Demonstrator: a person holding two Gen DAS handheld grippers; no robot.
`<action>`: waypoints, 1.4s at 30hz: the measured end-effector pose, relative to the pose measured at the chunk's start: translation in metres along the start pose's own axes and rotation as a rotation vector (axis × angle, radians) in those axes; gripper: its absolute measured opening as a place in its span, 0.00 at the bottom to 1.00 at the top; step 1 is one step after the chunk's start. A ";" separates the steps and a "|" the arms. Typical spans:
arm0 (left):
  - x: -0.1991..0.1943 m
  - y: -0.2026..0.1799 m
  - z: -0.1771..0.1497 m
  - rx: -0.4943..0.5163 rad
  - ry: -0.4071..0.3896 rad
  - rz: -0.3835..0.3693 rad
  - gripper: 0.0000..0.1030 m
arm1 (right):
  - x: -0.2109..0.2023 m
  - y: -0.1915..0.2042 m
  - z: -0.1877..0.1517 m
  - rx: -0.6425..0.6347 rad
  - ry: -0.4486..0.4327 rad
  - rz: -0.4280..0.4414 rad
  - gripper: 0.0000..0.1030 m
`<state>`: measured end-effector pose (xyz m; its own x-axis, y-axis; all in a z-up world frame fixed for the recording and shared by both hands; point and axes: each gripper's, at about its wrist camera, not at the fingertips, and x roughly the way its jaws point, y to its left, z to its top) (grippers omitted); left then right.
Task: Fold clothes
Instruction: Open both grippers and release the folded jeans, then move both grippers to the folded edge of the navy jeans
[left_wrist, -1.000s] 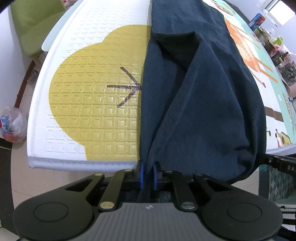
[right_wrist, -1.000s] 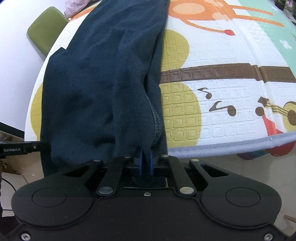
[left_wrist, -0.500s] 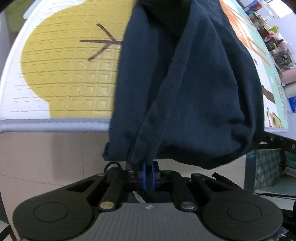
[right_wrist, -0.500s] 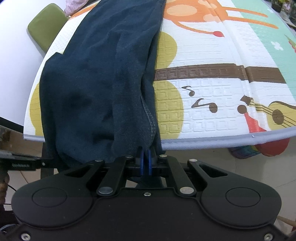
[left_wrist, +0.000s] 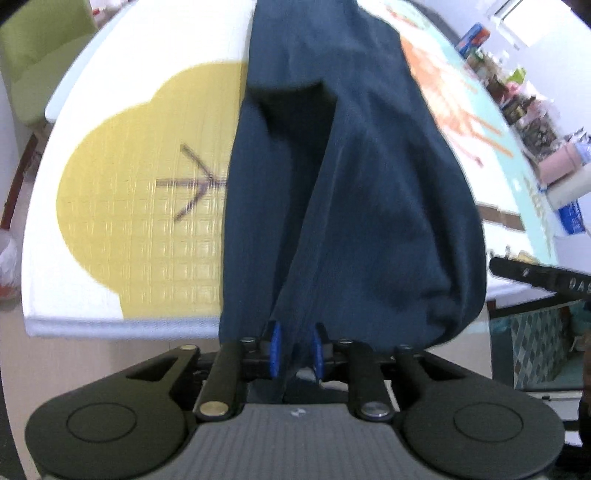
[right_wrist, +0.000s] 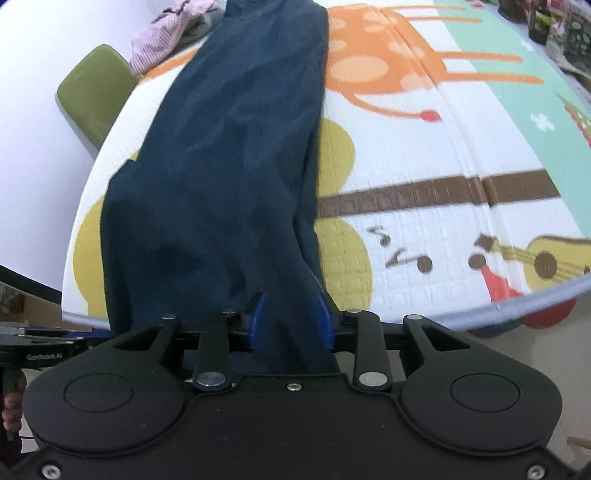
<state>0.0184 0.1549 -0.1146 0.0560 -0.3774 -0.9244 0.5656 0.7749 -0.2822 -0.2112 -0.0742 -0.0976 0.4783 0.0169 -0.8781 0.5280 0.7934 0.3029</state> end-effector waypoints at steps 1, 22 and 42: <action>-0.001 -0.003 0.007 0.000 -0.017 -0.002 0.25 | 0.000 0.002 0.002 -0.001 -0.005 0.005 0.28; 0.029 -0.016 0.068 -0.059 -0.136 -0.023 0.44 | 0.037 0.104 0.099 -0.100 -0.049 0.138 0.33; 0.035 0.014 0.021 -0.149 -0.018 0.055 0.15 | 0.123 0.159 0.083 -0.202 0.179 0.208 0.35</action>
<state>0.0455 0.1424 -0.1456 0.0991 -0.3407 -0.9349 0.4327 0.8608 -0.2678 -0.0103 0.0039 -0.1265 0.4211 0.2834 -0.8616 0.2735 0.8660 0.4186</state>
